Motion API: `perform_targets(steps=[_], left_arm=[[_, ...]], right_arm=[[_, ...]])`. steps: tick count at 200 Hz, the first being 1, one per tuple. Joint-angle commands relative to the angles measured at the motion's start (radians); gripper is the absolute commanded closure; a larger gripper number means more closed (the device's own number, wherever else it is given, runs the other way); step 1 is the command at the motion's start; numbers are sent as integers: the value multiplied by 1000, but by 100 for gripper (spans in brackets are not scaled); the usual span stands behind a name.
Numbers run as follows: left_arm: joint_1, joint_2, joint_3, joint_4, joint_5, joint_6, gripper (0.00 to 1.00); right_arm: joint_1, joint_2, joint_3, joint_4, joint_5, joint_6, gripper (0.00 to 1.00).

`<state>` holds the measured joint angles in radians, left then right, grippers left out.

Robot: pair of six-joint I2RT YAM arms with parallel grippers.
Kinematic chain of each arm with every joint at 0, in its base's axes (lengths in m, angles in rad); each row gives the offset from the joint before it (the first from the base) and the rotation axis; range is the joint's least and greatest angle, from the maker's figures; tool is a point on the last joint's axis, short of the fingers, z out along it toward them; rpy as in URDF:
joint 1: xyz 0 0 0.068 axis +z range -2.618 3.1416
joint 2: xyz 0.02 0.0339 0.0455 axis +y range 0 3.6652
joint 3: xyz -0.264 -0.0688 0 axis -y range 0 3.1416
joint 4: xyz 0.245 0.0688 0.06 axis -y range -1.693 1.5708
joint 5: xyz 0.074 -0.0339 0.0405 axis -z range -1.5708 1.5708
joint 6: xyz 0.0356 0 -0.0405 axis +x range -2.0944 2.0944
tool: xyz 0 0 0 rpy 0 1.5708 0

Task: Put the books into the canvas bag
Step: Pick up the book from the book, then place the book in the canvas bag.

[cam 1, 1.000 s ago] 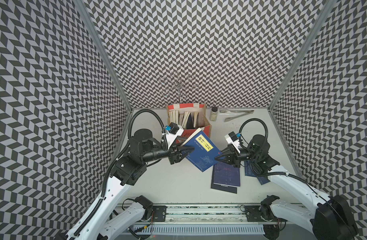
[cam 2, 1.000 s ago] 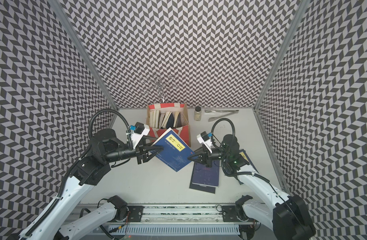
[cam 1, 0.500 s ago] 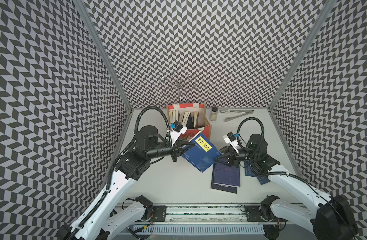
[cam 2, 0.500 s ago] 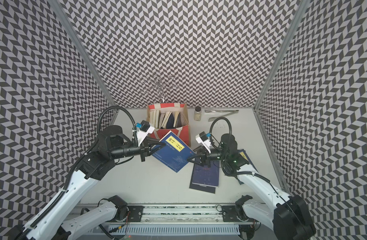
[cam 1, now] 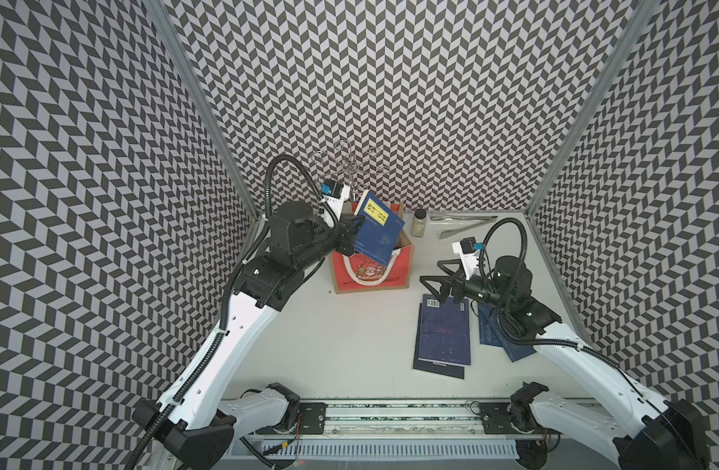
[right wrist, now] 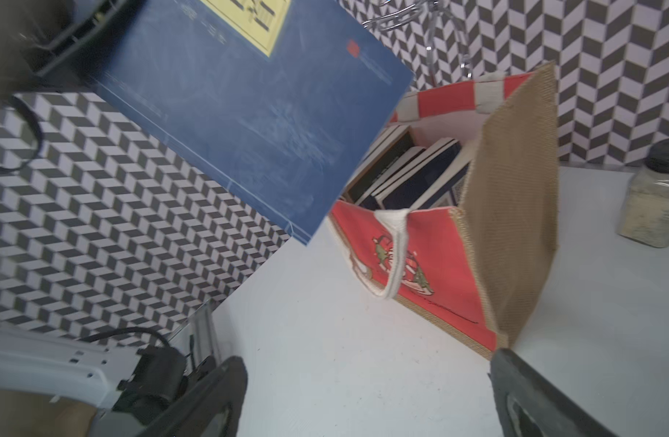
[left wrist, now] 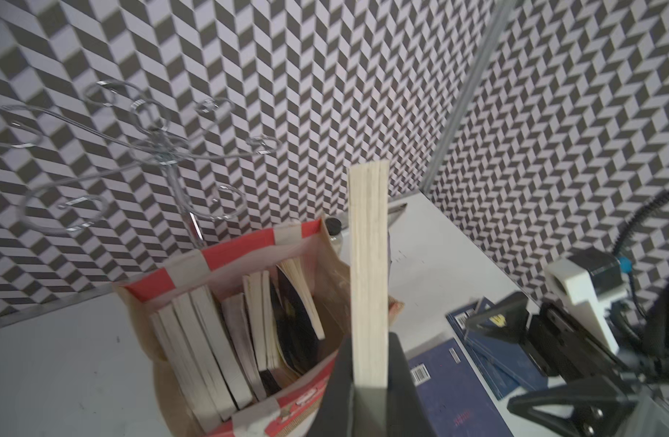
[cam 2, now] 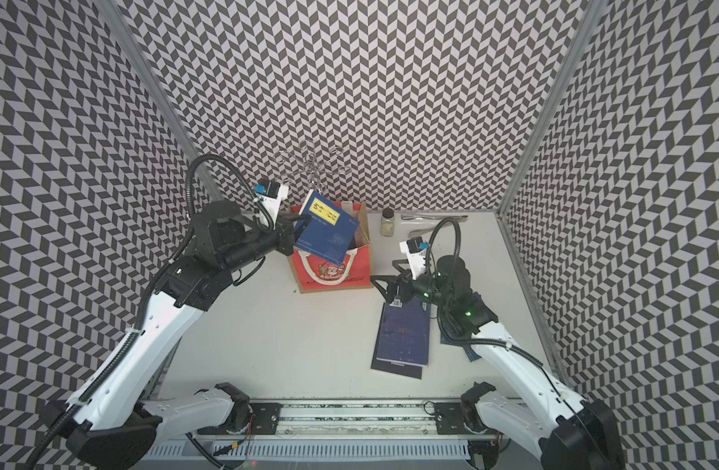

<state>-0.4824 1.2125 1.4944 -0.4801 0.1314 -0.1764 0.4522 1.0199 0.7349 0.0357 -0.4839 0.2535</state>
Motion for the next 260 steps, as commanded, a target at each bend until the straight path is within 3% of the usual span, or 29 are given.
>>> perform_targets(steps=[1, 60, 153, 260], left_arm=[[37, 61, 83, 48, -144, -63, 100], [85, 193, 86, 114, -116, -144, 100], [85, 254, 20, 238, -20, -212, 100], [78, 303, -49, 299, 13, -272, 100]], right_arm=[[-4, -28, 26, -42, 138, -15, 1], [-7, -61, 22, -80, 169, -39, 0], [-13, -54, 7, -89, 167, -51, 1], [-17, -37, -3, -78, 141, -48, 0]])
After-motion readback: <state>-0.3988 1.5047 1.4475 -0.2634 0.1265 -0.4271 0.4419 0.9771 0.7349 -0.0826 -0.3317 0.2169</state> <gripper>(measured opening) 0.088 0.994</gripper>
